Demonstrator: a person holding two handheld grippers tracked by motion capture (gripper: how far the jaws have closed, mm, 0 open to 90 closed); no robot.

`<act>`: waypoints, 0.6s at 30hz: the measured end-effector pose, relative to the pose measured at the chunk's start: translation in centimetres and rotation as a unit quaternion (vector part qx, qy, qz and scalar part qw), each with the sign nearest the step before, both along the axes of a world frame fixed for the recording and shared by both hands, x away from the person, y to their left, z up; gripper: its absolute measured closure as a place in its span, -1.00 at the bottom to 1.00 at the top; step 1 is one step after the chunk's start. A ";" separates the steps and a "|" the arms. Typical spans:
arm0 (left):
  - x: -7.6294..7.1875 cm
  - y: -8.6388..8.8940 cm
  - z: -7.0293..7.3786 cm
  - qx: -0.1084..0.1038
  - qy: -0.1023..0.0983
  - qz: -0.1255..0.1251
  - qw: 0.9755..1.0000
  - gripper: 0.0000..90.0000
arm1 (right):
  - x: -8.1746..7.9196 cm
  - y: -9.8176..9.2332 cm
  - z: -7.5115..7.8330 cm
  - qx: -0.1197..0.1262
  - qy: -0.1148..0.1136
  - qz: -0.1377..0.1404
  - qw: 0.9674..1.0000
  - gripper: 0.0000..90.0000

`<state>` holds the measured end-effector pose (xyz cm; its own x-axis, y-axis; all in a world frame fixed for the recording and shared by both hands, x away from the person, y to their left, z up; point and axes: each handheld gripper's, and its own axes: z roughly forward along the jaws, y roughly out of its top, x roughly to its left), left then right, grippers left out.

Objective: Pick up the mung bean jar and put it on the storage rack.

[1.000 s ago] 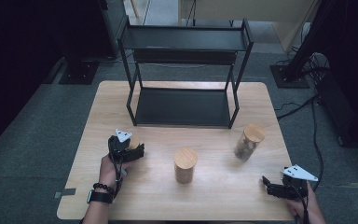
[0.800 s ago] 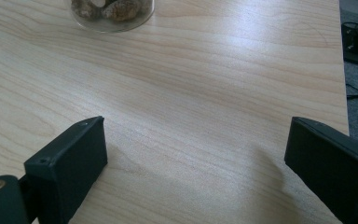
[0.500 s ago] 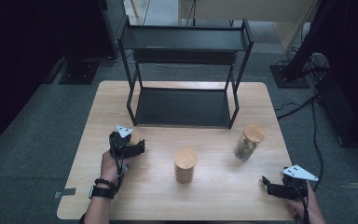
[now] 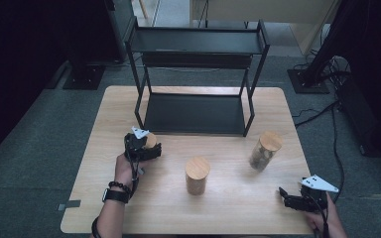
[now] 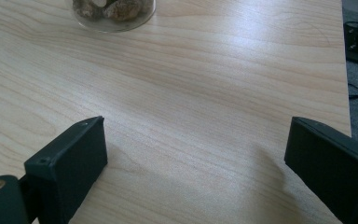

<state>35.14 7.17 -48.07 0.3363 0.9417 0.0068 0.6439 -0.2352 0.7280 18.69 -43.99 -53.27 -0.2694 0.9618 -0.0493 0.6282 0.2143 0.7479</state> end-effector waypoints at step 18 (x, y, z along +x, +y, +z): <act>2.4 -2.4 0.3 0.004 0.003 -0.006 1.000 -0.44 | 0.0 0.0 0.0 0.002 0.002 0.005 1.000 -0.89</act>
<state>37.50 4.75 -47.76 0.3480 0.9374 0.0116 0.6453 -0.2485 0.7224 18.71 -44.01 -53.27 -0.2784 0.9595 -0.0433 0.6297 0.2164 0.7461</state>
